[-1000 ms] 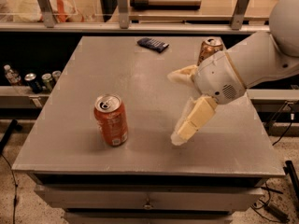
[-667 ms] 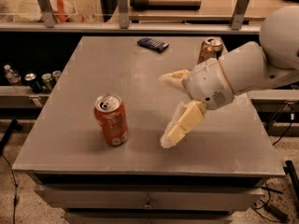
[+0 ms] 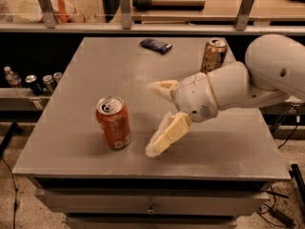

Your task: Move coke can near rxbar blueberry

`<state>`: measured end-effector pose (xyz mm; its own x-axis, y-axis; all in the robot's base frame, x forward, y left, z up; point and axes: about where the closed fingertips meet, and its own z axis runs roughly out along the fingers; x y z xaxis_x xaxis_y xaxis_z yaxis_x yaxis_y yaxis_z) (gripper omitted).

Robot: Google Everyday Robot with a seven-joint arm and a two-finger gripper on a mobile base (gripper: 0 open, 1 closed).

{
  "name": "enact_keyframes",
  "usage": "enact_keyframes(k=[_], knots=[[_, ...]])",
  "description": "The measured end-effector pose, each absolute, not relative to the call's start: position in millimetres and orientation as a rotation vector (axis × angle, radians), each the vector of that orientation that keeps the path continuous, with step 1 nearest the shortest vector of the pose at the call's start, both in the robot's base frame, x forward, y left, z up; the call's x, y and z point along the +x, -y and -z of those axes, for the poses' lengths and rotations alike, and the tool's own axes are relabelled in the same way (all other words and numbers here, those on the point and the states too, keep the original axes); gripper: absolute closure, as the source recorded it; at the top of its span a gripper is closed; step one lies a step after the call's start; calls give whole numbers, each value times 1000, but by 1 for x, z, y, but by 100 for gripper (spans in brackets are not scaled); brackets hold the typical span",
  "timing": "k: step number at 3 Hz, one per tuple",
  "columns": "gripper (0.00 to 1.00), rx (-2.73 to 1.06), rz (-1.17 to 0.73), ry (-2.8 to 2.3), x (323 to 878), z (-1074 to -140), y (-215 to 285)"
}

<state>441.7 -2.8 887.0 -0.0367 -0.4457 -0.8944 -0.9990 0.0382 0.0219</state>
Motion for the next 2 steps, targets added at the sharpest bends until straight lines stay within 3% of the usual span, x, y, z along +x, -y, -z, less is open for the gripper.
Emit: enact_keyframes(k=[2], knots=[[0, -1425, -1063, -1422, 436, -893, -42]])
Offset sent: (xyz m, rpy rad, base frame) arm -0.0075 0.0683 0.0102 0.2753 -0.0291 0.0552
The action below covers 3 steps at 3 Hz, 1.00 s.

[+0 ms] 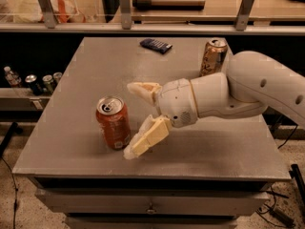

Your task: Move coke can near rxbar blueberry

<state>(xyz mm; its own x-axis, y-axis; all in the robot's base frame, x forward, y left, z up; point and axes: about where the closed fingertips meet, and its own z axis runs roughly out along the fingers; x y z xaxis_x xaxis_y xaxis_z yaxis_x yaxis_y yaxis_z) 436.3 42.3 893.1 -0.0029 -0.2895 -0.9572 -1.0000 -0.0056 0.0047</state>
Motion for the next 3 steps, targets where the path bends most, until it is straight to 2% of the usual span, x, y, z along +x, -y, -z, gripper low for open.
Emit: enact_keyframes(k=[2, 3], knots=[[0, -1377, -1152, -1346, 438, -883, -77], [15, -1359, -1179, -1328, 439, -878, -82]])
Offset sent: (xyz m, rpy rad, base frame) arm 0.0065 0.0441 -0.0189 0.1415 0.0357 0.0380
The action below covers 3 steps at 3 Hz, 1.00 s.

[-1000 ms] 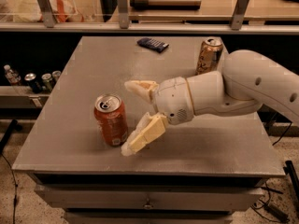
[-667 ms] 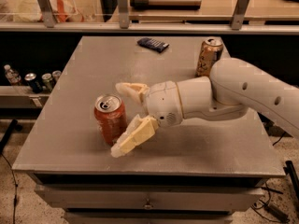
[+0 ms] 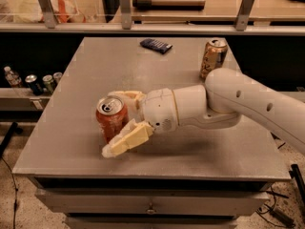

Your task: Move coke can near rxbar blueberry

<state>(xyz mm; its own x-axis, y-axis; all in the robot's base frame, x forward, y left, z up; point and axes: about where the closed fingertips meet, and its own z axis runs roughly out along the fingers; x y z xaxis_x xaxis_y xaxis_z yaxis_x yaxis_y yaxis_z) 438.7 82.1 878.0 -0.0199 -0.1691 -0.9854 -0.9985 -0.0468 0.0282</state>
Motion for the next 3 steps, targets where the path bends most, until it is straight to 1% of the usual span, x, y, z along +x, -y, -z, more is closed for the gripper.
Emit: enact_keyframes(k=[3], knots=[[85, -1323, -1215, -1298, 437, -868, -79]])
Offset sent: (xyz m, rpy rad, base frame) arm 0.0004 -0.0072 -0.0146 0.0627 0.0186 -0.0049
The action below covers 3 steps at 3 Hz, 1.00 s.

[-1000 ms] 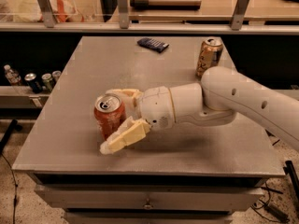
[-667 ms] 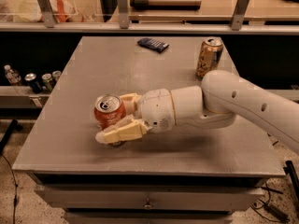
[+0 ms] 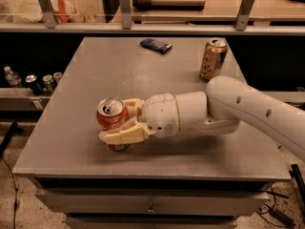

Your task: Move coke can near rxbar blueberry

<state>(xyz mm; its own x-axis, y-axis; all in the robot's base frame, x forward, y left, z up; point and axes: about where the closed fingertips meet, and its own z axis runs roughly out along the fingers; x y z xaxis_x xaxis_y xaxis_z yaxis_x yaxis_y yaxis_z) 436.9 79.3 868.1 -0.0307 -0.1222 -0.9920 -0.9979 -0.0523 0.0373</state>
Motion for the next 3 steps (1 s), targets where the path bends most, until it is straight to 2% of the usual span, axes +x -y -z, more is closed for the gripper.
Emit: enact_keyframes(k=[1, 2, 3], knots=[[100, -1317, -1214, -1293, 439, -869, -75], [100, -1317, -1214, -1293, 439, -869, -75], [100, -1320, -1140, -1291, 456, -893, -47]])
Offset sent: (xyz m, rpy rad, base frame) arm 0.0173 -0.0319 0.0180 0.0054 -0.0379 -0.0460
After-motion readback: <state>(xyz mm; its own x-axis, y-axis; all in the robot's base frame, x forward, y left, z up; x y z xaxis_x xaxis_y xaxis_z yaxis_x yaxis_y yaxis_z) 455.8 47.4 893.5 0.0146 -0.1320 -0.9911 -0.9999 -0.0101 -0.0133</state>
